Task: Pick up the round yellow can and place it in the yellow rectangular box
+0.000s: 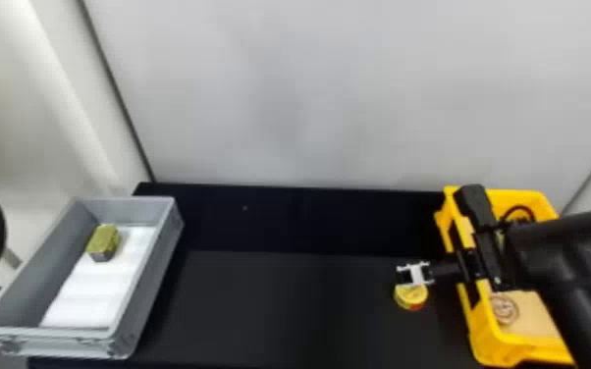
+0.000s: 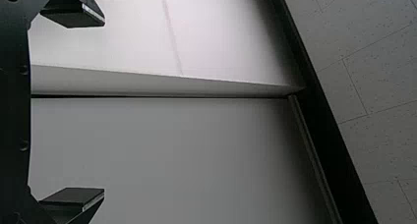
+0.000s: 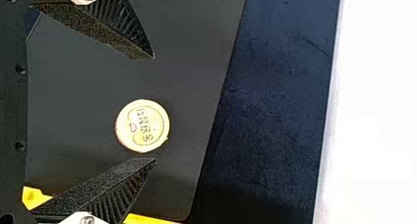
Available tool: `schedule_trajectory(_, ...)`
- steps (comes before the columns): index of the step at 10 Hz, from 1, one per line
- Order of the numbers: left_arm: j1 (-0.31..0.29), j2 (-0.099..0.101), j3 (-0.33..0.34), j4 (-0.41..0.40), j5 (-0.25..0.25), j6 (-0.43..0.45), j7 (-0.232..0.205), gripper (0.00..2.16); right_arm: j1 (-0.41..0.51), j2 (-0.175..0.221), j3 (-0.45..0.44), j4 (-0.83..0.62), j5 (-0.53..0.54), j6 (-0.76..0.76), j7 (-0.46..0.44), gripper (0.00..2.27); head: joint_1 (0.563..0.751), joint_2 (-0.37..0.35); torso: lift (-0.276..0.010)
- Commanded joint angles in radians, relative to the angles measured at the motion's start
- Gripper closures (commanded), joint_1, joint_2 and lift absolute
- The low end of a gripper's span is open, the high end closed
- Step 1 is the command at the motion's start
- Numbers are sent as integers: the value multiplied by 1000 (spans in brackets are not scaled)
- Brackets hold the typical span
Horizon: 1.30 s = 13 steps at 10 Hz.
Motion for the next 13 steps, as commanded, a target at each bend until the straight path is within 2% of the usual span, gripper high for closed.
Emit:
schedule_trajectory(1, -1, 0, -1, 1, 0, -5, 0, 65, -13, 48, -13, 86, 201, -72, 100, -2, 694, 54, -3)
schedule_trajectory(5, -9, -2, -12, 12, 0, -14, -1, 65, -69, 96, 7, 279, 230, -202, 116, -2, 694, 54, -3)
schedule_trajectory(6, -12, -2, -15, 15, 2, -19, -1, 65, -82, 102, 11, 313, 269, -228, 125, -2, 694, 54, -3)
schedule_trajectory(13, -18, -8, -27, 26, 8, -36, -1, 65, -130, 91, 13, 429, 290, -299, 129, -2, 694, 54, -3)
